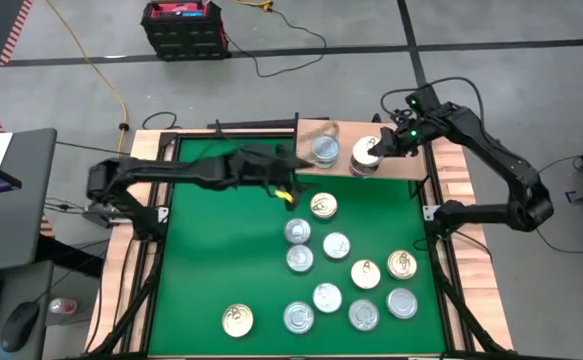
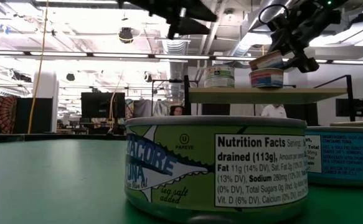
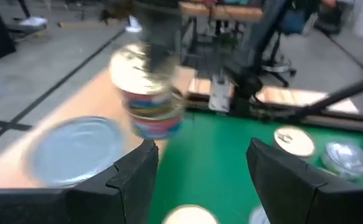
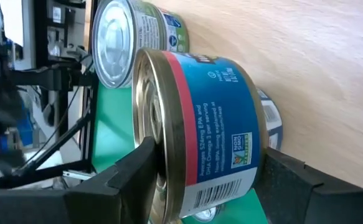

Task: Stack canned seafood by type on shelf
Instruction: Stack the pink tuna can on top of the pink tuna can

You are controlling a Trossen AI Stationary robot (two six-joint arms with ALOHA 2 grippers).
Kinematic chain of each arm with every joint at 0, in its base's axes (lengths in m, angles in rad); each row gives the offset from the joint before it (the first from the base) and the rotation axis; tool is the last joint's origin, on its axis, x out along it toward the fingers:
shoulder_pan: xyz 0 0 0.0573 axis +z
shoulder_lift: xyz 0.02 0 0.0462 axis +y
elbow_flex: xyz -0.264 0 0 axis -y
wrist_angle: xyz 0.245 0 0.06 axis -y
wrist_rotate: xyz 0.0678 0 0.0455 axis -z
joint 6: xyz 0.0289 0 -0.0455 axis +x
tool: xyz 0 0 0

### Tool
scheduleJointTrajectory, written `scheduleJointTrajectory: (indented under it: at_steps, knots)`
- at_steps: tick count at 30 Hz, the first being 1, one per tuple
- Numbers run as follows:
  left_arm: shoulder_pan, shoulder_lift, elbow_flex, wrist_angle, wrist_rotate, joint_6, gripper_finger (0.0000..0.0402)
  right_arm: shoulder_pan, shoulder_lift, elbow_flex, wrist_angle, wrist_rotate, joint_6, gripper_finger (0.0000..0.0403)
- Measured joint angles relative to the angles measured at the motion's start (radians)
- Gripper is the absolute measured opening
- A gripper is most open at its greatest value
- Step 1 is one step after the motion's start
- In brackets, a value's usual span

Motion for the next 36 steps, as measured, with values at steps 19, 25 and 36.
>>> scheduleJointTrajectory:
  at_steps: [19,25,36]
  knots:
    - [-0.051,0.423,0.394,-0.048,-0.234,0.176,0.0278,-0.016,0.009,0.073,-0.202,0.022,-0.132,0.0261]
    - [-0.066,0.470,0.444,-0.046,-0.342,0.302,0.0283,-0.016,0.010,0.073,-0.203,0.022,-0.134,0.0261]
    - [-0.050,0.390,0.445,-0.173,-0.303,0.116,0.0281,0.010,-0.006,0.212,-0.413,0.076,-0.320,0.0261]
